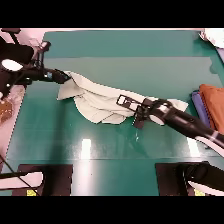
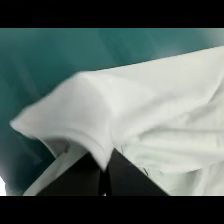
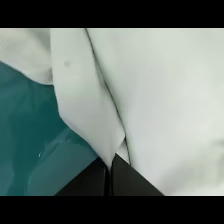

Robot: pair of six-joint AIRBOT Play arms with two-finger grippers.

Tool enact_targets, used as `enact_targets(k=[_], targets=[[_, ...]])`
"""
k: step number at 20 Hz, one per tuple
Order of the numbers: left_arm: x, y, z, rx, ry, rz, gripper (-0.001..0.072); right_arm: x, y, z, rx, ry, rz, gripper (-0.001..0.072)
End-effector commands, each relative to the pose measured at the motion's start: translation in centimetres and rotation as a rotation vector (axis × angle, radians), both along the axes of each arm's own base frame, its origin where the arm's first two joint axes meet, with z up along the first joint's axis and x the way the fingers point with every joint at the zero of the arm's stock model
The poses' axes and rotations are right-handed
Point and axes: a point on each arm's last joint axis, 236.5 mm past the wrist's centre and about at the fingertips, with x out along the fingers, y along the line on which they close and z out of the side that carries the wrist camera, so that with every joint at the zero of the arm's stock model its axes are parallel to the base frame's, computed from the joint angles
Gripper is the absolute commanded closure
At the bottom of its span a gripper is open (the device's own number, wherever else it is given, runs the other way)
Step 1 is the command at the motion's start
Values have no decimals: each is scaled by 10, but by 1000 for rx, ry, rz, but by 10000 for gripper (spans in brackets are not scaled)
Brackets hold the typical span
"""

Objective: Fold the shirts.

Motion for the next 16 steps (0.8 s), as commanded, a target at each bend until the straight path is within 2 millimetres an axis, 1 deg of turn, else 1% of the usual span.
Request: enact_targets(k=[1, 2, 4, 6, 8, 9, 11, 13, 14, 16], targets=[[-21, 24, 70, 122, -129, 65, 684, 1, -11, 75, 145, -160, -75, 694], [-32, 31, 97, 154, -188, 92, 684, 1, -20, 102, 196, -223, -114, 694], [-58, 42, 150, 203, -307, 144, 684, -3, -37, 163, 295, -342, -163, 694], [-95, 52, 206, 249, -445, 198, 684, -16, -49, 233, 418, -457, -170, 695], [-133, 62, 257, 293, -579, 252, 684, -31, -62, 292, 529, -561, -170, 694], [-156, 70, 284, 320, -653, 293, 684, -41, -71, 321, 587, -611, -169, 694], [-202, 85, 335, 366, -790, 380, 684, -63, -90, 373, 687, -706, -167, 695], [-249, 96, 383, 376, -921, 463, 684, -85, -108, 418, 781, -797, -159, 695], [-271, 96, 404, 358, -980, 486, 684, -96, -118, 438, 824, -837, -155, 694], [-308, 92, 435, 319, -1057, 507, 683, -118, -135, 473, 908, -906, -144, 695]])
